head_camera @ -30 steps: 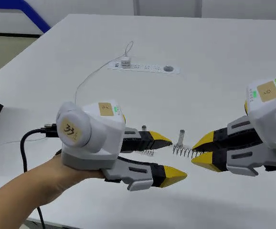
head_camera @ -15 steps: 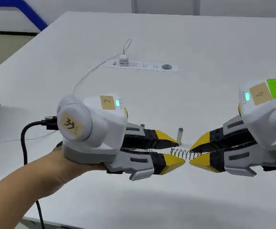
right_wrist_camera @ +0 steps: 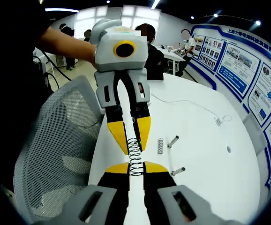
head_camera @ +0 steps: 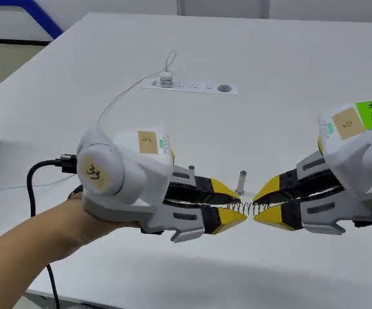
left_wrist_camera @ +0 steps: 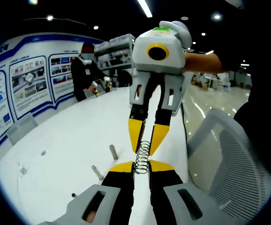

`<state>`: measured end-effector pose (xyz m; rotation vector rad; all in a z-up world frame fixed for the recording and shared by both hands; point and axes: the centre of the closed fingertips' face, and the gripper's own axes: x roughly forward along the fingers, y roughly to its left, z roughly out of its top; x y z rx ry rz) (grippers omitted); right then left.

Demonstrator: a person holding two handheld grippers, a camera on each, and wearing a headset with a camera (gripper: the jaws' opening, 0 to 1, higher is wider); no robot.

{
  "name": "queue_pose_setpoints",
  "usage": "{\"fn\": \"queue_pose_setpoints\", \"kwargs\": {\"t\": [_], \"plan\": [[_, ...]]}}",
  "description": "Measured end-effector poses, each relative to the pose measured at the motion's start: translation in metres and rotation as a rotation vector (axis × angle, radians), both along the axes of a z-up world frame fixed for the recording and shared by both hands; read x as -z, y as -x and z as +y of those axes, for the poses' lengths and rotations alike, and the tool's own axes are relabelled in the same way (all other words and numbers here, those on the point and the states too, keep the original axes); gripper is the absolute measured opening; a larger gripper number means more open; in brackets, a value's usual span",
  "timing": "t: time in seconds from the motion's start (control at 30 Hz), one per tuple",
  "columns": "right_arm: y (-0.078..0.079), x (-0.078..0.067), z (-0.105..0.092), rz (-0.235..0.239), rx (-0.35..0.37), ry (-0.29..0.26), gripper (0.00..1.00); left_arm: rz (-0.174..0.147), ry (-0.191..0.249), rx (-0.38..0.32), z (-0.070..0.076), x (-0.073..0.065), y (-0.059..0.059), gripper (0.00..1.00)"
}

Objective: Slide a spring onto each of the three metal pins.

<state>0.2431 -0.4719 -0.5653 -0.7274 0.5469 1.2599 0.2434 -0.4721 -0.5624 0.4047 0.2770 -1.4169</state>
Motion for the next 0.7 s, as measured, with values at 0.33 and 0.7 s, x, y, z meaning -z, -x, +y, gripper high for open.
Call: {"fn": "queue_pose_setpoints", "kwargs": {"t": [0.33,0.7], "plan": [[-0.001,-0.006,0.005,-0.025,-0.021,-0.026,0.13,-0.035,0.011,0.002,0.003,-0.006,-0.001,0.1],[-0.001,0.001,0.003,0.014,0.0,-0.041,0.14,-0.053,0.017,0.014,0.006,-0.013,0.0,0.1]]}}
